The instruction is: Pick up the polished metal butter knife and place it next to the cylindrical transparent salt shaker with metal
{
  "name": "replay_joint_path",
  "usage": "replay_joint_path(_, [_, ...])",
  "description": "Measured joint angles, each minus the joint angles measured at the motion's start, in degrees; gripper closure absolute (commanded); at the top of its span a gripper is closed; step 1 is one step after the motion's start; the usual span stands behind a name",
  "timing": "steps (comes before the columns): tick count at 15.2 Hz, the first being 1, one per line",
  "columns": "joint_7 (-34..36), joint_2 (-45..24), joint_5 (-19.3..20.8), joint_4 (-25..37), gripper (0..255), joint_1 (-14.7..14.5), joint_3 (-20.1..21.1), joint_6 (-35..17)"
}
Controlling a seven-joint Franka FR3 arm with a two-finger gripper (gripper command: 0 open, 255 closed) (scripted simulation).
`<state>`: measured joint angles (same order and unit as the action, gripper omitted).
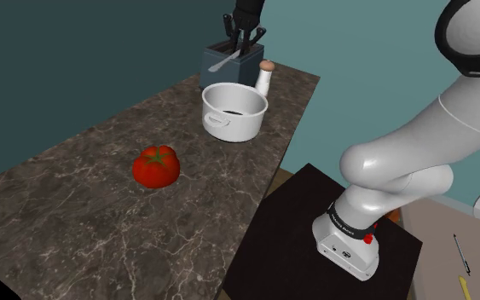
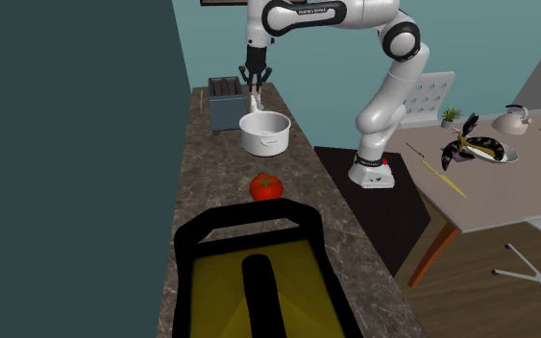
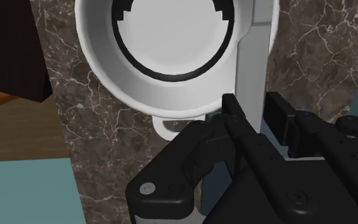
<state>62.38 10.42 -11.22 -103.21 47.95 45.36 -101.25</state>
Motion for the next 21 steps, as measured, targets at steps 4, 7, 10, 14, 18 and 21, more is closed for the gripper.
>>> replay_joint_path(4, [-5.9, 0.0, -0.1, -0.7, 255, 2.1, -3.7, 0.2])
replay_joint_path(7, [-9.1, -1.0, 0.6, 0.1, 255, 3.5, -5.7, 0.6])
replay_joint_path(10, [-12.8, -2.3, 1.4, 0.8, 255, 5.2, -7.9, 0.8])
replay_joint_path(14, [-16.5, -5.5, 3.1, 3.6, 255, 7.2, -10.0, 1.5])
replay_joint_path(18, [-20.4, -8.8, 4.8, 6.9, 255, 9.2, -12.2, 2.5])
replay_joint_path(21, [-22.8, -12.0, 6.4, 9.8, 255, 10.5, -13.5, 3.0])
